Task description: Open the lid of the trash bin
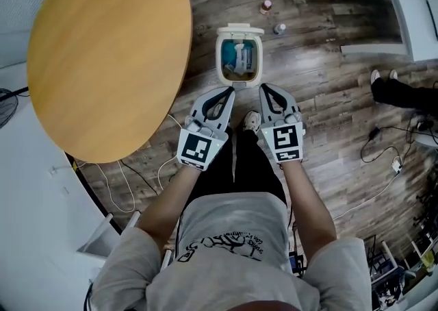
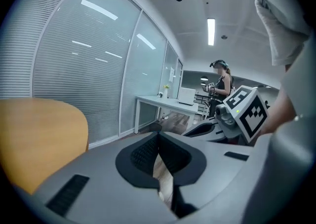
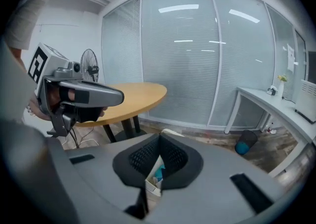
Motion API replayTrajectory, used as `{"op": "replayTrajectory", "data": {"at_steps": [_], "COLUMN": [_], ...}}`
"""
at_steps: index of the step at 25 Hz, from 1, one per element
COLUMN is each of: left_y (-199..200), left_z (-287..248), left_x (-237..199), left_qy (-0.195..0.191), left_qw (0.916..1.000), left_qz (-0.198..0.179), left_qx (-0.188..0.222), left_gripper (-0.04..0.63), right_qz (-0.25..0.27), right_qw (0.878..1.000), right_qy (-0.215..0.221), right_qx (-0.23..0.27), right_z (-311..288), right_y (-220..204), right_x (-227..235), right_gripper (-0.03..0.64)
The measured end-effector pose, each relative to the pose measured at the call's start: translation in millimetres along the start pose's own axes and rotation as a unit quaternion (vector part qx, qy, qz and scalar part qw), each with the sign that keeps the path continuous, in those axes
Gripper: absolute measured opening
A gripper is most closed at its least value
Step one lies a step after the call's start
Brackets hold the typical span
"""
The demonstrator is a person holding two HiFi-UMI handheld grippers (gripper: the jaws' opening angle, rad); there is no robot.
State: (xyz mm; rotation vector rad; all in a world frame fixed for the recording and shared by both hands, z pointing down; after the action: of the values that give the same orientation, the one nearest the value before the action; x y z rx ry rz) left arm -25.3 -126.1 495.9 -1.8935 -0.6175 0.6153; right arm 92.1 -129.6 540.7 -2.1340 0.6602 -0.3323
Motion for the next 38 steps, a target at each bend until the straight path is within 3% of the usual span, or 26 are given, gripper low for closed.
{"op": "replayTrajectory", "data": {"at_steps": [6, 10, 18, 31, 38], "left_y": [59.7, 94.7, 166.2, 247.4, 283.5], "left_z": [33.1, 57.1, 97.1, 159.1, 185.2], "left_x": [7.0, 14.5, 31.3, 52.0, 60.1], "left_qy": [0.002, 0.013, 0.005, 0.004, -0.001], "left_qw": [0.9994, 0.9988, 0.9967, 0.9914, 0.9878], "left_qz": [0.007, -0.019, -0.020, -0.042, -0.054], "left_qx": [0.033, 0.043, 0.079, 0.124, 0.146], "left_gripper": [0.018, 0.018, 0.018, 0.018, 0.018], "right_qz": [-0.019, -0.014, 0.006, 0.032, 0.040], "right_qw": [0.999, 0.998, 0.993, 0.985, 0.982], "right_qy": [-0.010, -0.024, -0.034, -0.041, -0.036], "right_qx": [0.032, 0.063, 0.110, 0.165, 0.179], "right_z": [47.7, 83.9, 146.5, 228.1, 257.9], "right_y": [55.3, 93.6, 161.1, 236.7, 257.1], "right_x": [2.0, 3.3, 0.9, -15.5, -27.1], "right_gripper": [0.005, 0.005, 0.005, 0.006, 0.006]}}
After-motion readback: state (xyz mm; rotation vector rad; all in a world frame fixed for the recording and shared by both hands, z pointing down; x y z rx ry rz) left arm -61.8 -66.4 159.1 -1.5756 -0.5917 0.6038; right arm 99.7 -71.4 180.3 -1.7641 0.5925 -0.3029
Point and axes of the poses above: the fingertips, and each gripper's own axes: z backward along the fingers, x to its right, y out of its top, the point moved 4 cm from there along z, backward along the fingers, and after that the axes turned 3 degrees about -x, right-handed, at the moved point
